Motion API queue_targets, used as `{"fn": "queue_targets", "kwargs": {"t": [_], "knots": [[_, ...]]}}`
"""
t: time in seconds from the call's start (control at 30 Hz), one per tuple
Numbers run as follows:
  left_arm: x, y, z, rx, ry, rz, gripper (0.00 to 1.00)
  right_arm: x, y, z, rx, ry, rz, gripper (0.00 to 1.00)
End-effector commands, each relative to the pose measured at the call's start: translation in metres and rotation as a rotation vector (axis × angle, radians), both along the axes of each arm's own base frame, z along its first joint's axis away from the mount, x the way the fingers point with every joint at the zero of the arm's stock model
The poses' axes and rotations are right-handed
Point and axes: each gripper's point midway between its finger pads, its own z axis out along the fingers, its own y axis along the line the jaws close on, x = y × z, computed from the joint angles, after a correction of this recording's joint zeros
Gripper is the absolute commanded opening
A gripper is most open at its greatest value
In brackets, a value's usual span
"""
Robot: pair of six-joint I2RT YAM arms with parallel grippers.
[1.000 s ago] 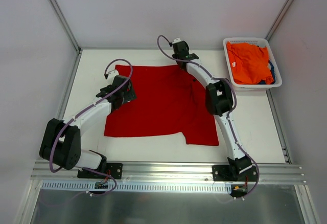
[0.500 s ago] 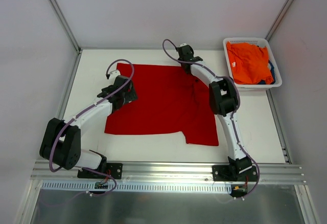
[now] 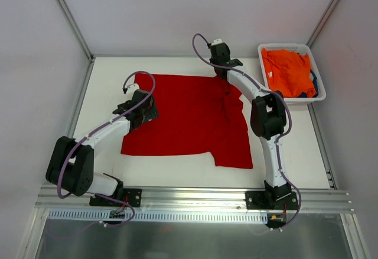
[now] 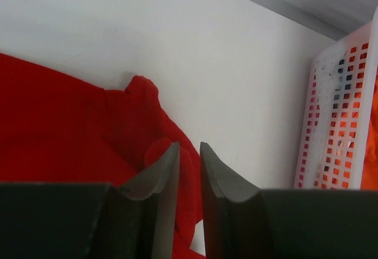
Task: Fold and stack the t-shirts
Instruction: Flatten the tshirt out
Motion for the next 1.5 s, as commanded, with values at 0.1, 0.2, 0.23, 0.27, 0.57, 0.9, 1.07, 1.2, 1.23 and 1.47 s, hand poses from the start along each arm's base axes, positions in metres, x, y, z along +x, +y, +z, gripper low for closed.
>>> {"fn": "queue_targets", "kwargs": {"t": [0.1, 0.2, 0.23, 0.27, 0.57, 0.9, 1.07, 1.2, 1.23, 1.47], "knots": [[0.001, -0.005, 0.001, -0.018, -0.016, -0.003, 0.99, -0.028, 0.004, 0.012, 0.028, 0.017, -0.011, 0.19], [0.001, -0.006, 0.002, -0.019, -0.019, -0.008, 0.99, -0.035, 0.01, 0.005, 0.041, 0.03, -0.009, 0.17], [0.001, -0.005, 0.002, -0.017, -0.02, -0.006, 0.99, -0.039, 0.01, -0.001, 0.039, 0.044, -0.008, 0.17], [0.001, -0.005, 0.003, -0.017, -0.023, -0.007, 0.99, -0.04, 0.011, -0.002, 0.044, 0.045, -0.008, 0.17], [-0.001, -0.004, 0.004, -0.016, -0.028, -0.008, 0.99, -0.046, 0.013, -0.02, 0.035, 0.075, -0.007, 0.17], [-0.003, -0.003, 0.006, -0.015, -0.034, -0.007, 0.99, -0.045, 0.01, -0.031, 0.029, 0.094, -0.01, 0.22], [-0.003, -0.002, 0.007, -0.016, -0.036, -0.007, 0.99, -0.043, 0.006, -0.035, 0.026, 0.1, -0.015, 0.23], [-0.003, -0.003, 0.009, -0.018, -0.041, -0.009, 0.99, -0.041, 0.001, -0.038, 0.03, 0.106, -0.02, 0.22], [-0.003, -0.002, 0.009, -0.016, -0.041, -0.009, 0.99, -0.041, 0.0, -0.038, 0.029, 0.108, -0.022, 0.23], [-0.002, -0.003, 0.01, -0.019, -0.045, -0.01, 0.99, -0.038, -0.008, -0.047, 0.039, 0.127, -0.03, 0.23]]}}
